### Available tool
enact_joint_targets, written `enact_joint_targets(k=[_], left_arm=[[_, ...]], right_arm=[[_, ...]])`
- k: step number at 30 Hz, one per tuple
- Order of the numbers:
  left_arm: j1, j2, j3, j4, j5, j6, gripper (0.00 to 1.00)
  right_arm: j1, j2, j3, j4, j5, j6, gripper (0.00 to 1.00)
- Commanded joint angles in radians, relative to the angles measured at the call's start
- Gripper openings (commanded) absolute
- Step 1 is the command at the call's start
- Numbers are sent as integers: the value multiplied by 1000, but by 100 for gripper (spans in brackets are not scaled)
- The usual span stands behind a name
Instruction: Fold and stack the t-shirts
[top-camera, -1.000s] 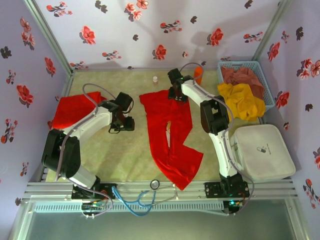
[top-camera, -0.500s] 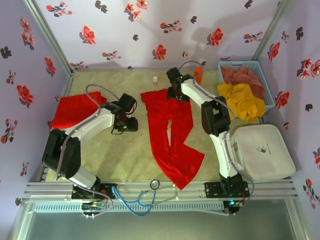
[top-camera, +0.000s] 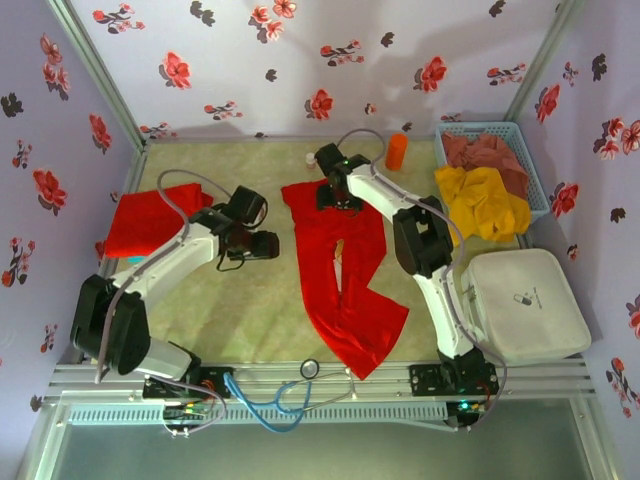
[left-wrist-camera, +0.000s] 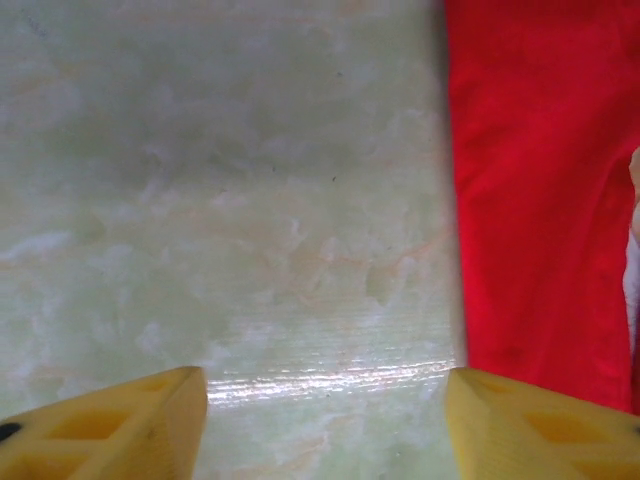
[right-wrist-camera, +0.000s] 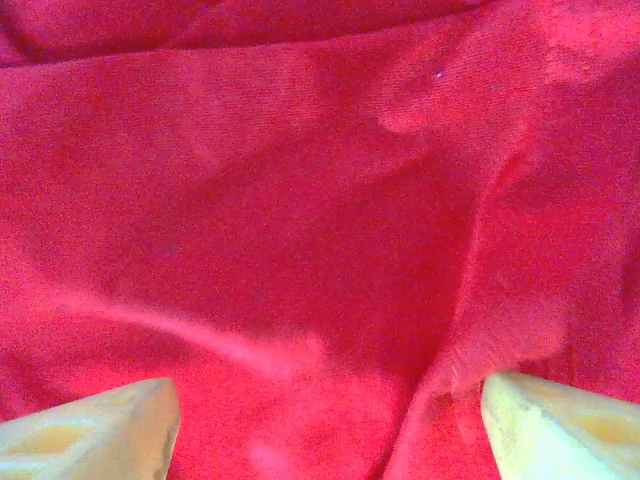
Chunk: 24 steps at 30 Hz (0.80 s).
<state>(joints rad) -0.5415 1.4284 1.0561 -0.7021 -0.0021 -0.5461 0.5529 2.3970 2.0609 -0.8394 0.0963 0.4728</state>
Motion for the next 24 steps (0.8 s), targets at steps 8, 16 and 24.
enact_joint_targets(k=[8, 16, 24], left_arm=[[-3, -119, -111, 19, -25, -69, 88], [-3, -117, -113, 18, -28, -78, 88], [-10, -100, -120, 35, -1, -88, 88]], right_arm=[[-64, 154, 166, -38, 4, 47, 79], [-113, 196, 239, -12, -21, 106, 79], [-149, 242, 325, 33, -56, 149, 80]])
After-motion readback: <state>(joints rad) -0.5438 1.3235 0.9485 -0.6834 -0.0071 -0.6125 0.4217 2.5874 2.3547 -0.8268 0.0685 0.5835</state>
